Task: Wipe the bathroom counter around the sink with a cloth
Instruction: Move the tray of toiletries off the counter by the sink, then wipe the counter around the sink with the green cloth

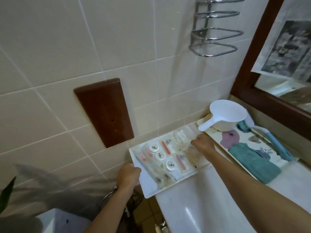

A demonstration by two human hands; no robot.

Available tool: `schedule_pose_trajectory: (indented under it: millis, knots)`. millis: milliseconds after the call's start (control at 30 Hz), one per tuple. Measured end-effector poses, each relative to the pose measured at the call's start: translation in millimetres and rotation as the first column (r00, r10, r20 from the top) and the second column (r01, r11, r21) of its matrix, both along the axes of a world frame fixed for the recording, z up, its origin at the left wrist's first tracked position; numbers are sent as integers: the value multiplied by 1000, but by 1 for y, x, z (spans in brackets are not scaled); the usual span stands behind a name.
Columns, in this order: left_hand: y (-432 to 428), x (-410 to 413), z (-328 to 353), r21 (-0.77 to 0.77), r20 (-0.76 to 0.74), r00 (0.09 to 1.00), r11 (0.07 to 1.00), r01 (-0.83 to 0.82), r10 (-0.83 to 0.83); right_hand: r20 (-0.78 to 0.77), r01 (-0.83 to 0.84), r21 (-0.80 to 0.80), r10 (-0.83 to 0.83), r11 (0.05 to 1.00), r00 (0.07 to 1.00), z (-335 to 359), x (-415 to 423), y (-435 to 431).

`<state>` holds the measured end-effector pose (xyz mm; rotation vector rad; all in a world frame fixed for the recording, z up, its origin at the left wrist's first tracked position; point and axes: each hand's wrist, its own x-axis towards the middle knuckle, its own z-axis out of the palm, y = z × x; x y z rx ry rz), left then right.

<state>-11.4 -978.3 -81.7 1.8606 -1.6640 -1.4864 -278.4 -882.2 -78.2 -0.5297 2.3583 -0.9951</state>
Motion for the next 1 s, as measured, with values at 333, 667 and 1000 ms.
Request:
schedule_pose_trajectory:
  millis: [333, 667, 1000]
  knots:
    - [-17, -24, -29, -38, -7, 998, 997, 60, -60, -37, 130, -7, -130, 992, 991, -20, -14, -33]
    - [-16, -33, -38, 13, -70, 988, 990, -140, 140, -250, 122, 157, -80, 980, 965, -30, -2, -29]
    - [49, -88, -1, -455, -203, 929, 870, 192, -311, -441, 393, -94, -392, 915, 807, -2, -5, 99]
